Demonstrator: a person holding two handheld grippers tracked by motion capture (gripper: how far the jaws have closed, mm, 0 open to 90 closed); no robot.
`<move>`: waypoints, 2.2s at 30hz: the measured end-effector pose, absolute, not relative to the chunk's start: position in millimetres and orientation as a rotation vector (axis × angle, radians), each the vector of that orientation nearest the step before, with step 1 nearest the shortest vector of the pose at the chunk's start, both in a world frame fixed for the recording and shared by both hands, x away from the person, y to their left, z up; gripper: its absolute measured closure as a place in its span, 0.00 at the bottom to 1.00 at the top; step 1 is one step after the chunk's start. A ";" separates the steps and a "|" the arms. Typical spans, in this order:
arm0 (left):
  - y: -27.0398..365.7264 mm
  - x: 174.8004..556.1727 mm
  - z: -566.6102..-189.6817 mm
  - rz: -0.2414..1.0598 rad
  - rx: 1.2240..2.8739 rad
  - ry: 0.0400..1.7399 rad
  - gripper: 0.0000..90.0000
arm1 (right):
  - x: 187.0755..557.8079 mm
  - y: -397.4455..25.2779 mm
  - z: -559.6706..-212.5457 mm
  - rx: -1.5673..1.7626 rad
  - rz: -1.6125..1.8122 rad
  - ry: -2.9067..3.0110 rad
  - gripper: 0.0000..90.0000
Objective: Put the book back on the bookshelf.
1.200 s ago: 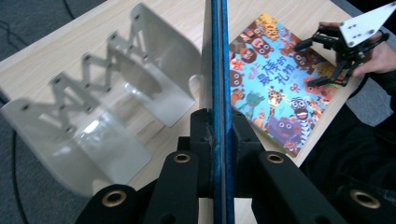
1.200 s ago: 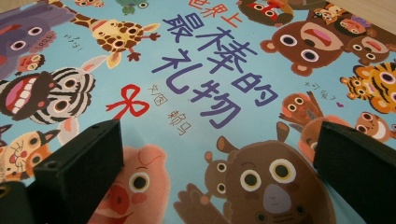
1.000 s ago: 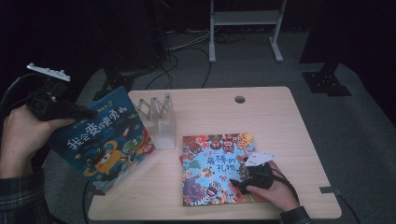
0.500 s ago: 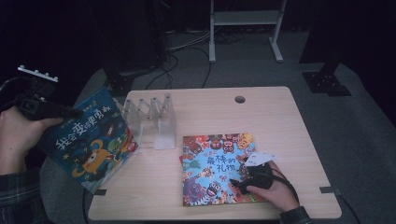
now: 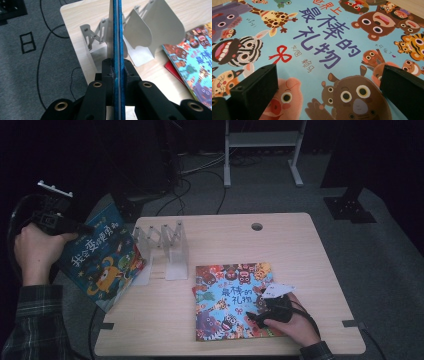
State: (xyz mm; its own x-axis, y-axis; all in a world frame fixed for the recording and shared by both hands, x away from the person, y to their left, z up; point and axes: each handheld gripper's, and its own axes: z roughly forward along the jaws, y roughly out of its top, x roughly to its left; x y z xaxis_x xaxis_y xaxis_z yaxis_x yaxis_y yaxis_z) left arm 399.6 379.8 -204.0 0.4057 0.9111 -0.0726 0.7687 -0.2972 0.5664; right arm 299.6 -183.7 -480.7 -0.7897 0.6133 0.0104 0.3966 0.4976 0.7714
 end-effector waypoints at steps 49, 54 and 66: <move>376.4 413.1 -175.8 0.465 2.081 1.395 0.99 | 299.5 -183.9 -481.0 0.853 1.176 2.475 0.01; 363.6 407.2 -174.4 0.427 2.126 1.343 0.99 | 299.4 -183.9 -480.8 0.854 1.176 2.477 0.01; 321.0 386.7 -178.9 0.405 2.203 1.188 0.97 | 299.5 -183.9 -480.9 0.853 1.174 2.476 0.01</move>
State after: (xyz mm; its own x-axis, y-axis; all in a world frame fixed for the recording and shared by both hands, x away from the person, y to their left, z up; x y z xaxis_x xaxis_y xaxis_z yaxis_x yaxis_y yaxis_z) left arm 386.7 321.0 -178.9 0.5536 0.8326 -0.0142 0.6510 -0.4221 0.6309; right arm 299.5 -183.9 -480.9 -0.7900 0.6130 0.0073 0.3935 0.4979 0.7728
